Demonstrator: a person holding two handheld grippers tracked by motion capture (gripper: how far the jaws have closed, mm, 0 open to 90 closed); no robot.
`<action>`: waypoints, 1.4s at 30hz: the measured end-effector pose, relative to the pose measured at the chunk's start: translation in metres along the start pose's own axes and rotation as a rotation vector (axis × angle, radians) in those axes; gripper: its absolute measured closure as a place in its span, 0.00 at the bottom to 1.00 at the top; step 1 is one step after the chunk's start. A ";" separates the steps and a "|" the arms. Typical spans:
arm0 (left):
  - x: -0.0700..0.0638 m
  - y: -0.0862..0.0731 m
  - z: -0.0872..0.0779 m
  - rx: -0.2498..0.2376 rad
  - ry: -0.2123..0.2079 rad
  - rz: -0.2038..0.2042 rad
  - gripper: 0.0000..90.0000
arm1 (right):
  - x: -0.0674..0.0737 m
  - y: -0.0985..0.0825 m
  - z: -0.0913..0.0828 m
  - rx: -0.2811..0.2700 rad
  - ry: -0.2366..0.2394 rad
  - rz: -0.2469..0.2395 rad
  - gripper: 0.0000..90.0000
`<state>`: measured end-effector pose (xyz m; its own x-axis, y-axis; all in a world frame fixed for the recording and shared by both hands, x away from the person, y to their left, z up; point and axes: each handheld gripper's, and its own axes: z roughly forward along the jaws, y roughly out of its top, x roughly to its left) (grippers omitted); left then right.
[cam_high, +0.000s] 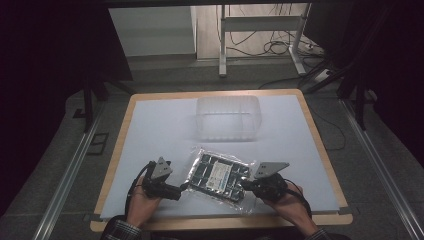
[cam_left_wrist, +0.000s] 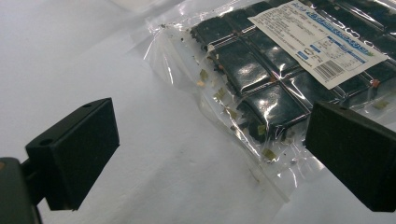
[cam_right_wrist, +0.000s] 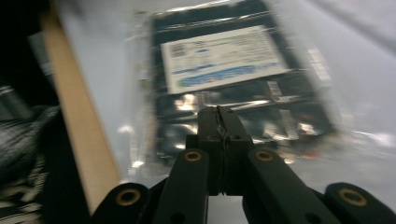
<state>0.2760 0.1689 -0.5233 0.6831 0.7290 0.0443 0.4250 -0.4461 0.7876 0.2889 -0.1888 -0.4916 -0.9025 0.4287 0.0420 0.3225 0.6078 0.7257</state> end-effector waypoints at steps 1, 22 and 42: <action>0.000 0.000 0.000 0.000 0.001 0.000 0.03 | 0.001 0.000 0.003 0.007 0.029 -0.001 0.99; -0.001 0.000 -0.001 -0.001 0.012 0.008 0.03 | 0.030 -0.001 0.033 0.109 0.126 -0.094 0.99; 0.000 0.000 -0.004 -0.027 0.036 -0.001 0.04 | 0.010 -0.004 0.029 0.117 0.075 -0.045 0.99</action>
<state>0.2740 0.1709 -0.5205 0.6609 0.7476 0.0654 0.4092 -0.4320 0.8037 0.2867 -0.1679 -0.5143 -0.9342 0.3506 0.0655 0.3082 0.7012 0.6429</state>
